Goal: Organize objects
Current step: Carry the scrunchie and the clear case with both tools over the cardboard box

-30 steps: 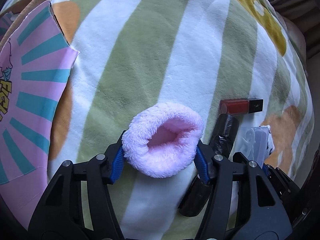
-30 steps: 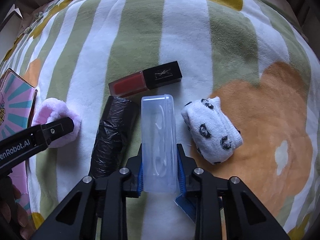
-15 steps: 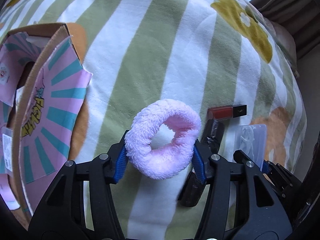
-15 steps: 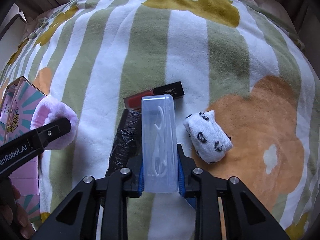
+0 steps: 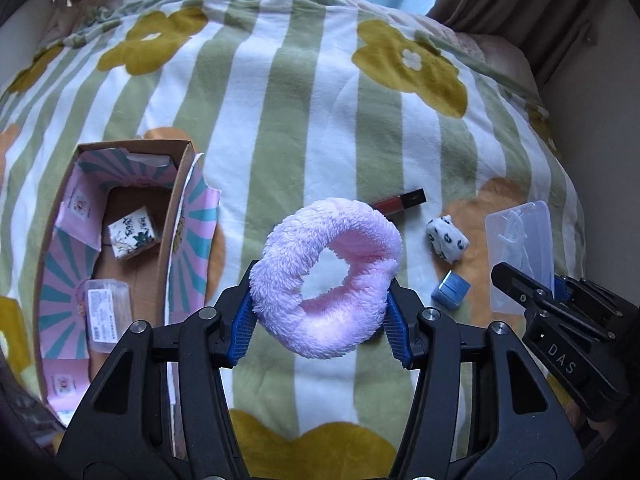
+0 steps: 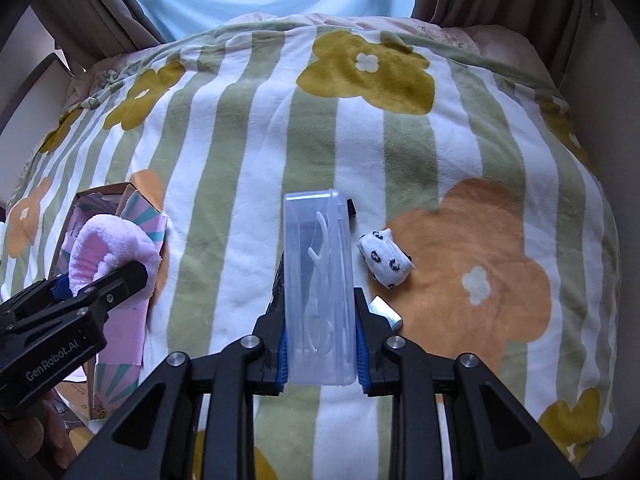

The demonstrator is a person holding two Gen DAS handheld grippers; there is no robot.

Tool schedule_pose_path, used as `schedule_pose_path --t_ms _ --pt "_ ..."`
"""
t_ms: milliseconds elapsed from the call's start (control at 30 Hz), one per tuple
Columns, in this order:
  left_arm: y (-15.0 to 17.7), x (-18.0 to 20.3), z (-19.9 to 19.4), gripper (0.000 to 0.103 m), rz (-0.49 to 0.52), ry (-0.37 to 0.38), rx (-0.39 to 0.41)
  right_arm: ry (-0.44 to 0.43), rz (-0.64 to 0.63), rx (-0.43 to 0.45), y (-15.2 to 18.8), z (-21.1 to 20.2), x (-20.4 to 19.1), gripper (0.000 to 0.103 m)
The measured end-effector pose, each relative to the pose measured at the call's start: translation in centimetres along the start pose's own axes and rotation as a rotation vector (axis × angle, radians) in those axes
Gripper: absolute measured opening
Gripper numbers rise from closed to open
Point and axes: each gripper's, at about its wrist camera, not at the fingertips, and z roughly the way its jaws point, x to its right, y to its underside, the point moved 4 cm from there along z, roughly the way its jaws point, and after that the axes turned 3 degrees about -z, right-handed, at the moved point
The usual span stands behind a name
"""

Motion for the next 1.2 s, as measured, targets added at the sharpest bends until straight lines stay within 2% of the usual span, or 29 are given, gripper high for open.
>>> schedule_pose_path --t_ms 200,400,567,900,1200 --pt "2.3 0.4 -4.7 0.051 0.065 0.005 0.01 0.032 -0.012 -0.005 2.9 -4.4 -1.1 0.024" --pt "5.4 0.4 -6.4 0.051 0.116 0.003 -0.008 0.027 -0.002 0.008 5.1 -6.6 -2.1 0.024" --pt "6.5 0.2 -7.7 0.051 0.124 0.008 -0.002 0.035 -0.005 0.028 5.7 -7.5 -2.9 0.024" --pt "7.3 -3.0 -10.0 0.051 0.062 -0.001 0.029 0.003 -0.061 0.045 5.7 -8.2 -6.3 0.024" --pt "7.4 -9.1 -11.9 0.051 -0.045 -0.062 0.056 -0.075 -0.171 0.036 4.1 -7.0 -12.3 0.024"
